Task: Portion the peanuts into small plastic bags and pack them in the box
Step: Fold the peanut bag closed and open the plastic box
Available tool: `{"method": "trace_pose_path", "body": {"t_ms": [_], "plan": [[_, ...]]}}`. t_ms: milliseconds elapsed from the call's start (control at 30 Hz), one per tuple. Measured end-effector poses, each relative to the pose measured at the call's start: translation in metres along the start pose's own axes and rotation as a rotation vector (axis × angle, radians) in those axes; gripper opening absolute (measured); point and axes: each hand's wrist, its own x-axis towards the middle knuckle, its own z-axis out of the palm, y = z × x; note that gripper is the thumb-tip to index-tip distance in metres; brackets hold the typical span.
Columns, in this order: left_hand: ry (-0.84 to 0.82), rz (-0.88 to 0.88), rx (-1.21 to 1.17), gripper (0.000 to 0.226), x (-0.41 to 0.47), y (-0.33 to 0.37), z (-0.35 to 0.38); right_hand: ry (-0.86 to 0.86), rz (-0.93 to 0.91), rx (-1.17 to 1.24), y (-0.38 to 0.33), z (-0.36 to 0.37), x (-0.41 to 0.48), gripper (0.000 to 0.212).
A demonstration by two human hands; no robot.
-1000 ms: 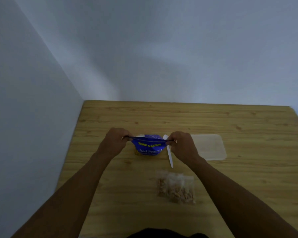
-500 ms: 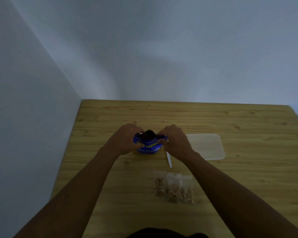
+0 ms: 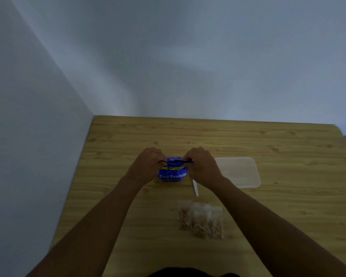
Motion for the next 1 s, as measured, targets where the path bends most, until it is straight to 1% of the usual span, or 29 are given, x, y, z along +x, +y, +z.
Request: {"method": "trace_pose_path", "body": {"t_ms": [67, 100, 200, 267, 367, 467, 533, 633, 700, 867, 1000], "plan": [[0.005, 0.014, 0.014, 0.002, 0.001, -0.002, 0.002, -0.010, -0.043, -0.004, -0.006, 0.003, 0.000, 0.018], [-0.001, 0.018, 0.020, 0.005, 0.001, -0.003, 0.003, -0.008, -0.056, -0.001, -0.011, 0.005, 0.001, 0.018], [0.018, 0.034, 0.048, 0.026, 0.000, -0.005, 0.008, 0.024, -0.044, 0.011, -0.021, 0.012, 0.007, 0.011], [0.046, 0.024, 0.047, 0.031, -0.003, -0.005, 0.011, 0.016, -0.005, -0.011, -0.024, 0.016, 0.009, 0.018], [0.048, -0.009, 0.082, 0.033, -0.006, -0.006, 0.015, 0.017, 0.013, -0.053, -0.024, 0.022, 0.009, 0.022], [0.020, -0.034, 0.160, 0.036, -0.009, -0.009, 0.016, 0.051, -0.016, -0.077, -0.023, 0.028, 0.007, 0.019], [0.034, -0.058, 0.156, 0.036, -0.009, -0.009, 0.014, 0.066, -0.054, -0.099, -0.021, 0.031, 0.008, 0.016], [0.063, -0.066, 0.131, 0.035, -0.008, -0.007, 0.014, 0.049, -0.072, -0.130, -0.021, 0.030, 0.010, 0.013], [0.069, -0.071, 0.188, 0.034, -0.009, -0.005, 0.014, 0.035, -0.069, -0.151, -0.021, 0.029, 0.011, 0.014], [0.081, -0.058, 0.250, 0.025, -0.011, 0.002, 0.018, 0.013, -0.045, -0.099, -0.024, 0.030, 0.011, 0.020], [0.081, -0.092, 0.211, 0.029, -0.013, -0.003, 0.025, 0.027, -0.058, -0.048, -0.022, 0.030, 0.011, 0.013]]}}
